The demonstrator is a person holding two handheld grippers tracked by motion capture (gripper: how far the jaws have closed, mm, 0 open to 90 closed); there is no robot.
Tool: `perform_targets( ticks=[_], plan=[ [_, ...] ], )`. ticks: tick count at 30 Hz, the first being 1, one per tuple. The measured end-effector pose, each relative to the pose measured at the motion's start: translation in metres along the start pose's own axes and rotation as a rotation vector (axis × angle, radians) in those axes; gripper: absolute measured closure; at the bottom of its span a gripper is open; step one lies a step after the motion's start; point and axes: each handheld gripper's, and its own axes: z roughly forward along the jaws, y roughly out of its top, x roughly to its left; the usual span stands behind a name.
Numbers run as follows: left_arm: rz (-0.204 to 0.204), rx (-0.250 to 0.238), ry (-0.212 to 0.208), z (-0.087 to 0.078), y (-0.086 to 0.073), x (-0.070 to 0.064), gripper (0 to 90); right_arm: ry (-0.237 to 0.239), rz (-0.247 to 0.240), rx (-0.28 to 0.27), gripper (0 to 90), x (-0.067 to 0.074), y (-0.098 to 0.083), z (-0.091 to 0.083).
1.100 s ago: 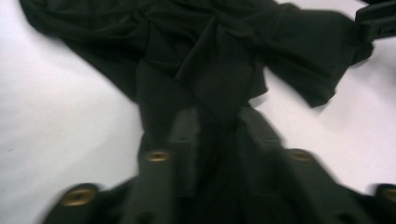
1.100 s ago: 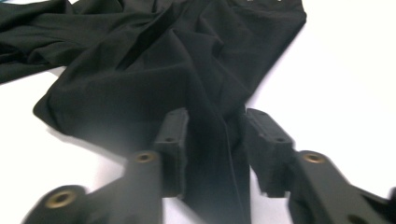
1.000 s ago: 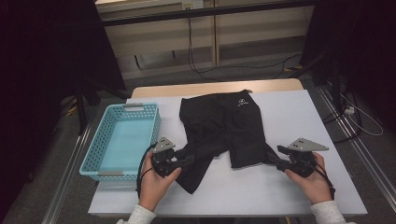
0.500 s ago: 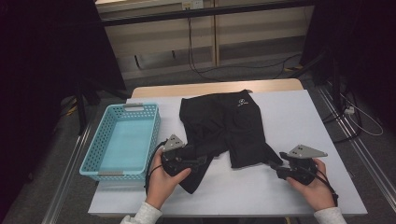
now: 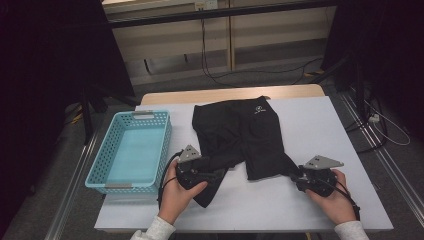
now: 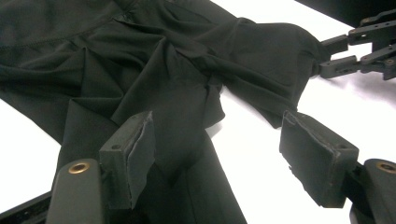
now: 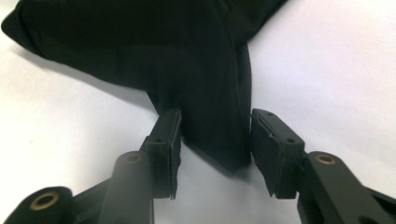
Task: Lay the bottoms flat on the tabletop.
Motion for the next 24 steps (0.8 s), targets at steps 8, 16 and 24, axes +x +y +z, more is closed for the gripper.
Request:
perform_targets(
  ticks=[8, 16, 24],
  plan=[
    [-0.004, -0.002, 0.001, -0.002, 0.0, -0.001, 27.0, 0.034, -0.01, -0.007, 81.0, 0.005, 0.003, 0.004],
    [0.009, 0.005, 0.003, -0.001, 0.0, -0.003, 27.0, 0.146, -0.041, -0.013, 86.6, 0.02, 0.011, -0.006],
    [0.008, 0.006, -0.007, 0.002, 0.002, -0.005, 26.9, 0.221, -0.045, -0.092, 86.9, 0.033, 0.032, -0.029]
  ],
)
